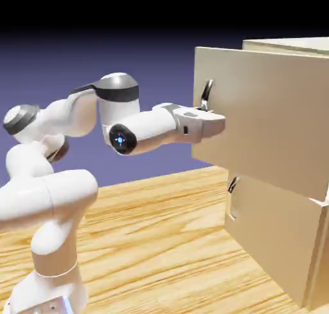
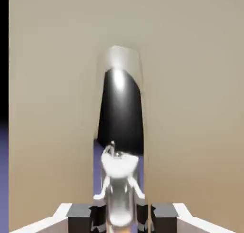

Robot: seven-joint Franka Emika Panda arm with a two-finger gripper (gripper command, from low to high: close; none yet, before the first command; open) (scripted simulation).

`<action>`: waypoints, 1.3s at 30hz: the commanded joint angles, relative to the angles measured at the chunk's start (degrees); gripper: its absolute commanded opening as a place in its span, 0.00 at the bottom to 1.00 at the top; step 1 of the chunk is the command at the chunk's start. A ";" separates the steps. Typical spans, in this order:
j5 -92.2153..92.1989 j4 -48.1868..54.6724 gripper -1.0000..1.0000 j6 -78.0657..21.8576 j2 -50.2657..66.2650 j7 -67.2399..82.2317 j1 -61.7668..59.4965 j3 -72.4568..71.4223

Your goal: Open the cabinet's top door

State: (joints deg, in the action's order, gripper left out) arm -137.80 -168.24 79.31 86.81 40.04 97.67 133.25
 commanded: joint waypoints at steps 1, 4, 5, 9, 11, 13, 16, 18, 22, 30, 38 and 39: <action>1.23 -0.25 0.00 -2.43 -0.88 0.87 -1.11 1.10; 5.14 -0.53 0.00 -9.91 -3.90 3.67 -4.87 4.15; 6.54 -0.46 0.00 -12.40 -5.04 4.69 -6.25 5.07; 12.70 0.72 0.00 -22.37 -10.32 9.34 -12.47 8.08; 16.20 1.91 0.00 -27.35 -13.41 12.15 -15.99 9.09; 20.12 3.58 0.00 -32.34 -16.87 15.41 -19.85 9.65; 26.75 7.10 0.00 -39.40 -22.56 21.21 -26.06 9.49; 31.54 10.04 0.00 -43.43 -26.50 25.55 -30.22 8.68; 41.51 16.86 0.00 -49.02 -34.41 34.57 -37.69 5.78; 59.63 31.50 0.00 -50.90 -50.92 48.39 -47.72 -2.35; 71.72 43.77 0.00 -46.69 -67.54 51.58 -53.63 -11.65; 72.90 45.02 0.00 -45.95 -69.61 51.33 -54.13 -12.78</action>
State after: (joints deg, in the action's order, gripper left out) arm -64.85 -123.22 33.32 17.20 91.41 43.53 120.46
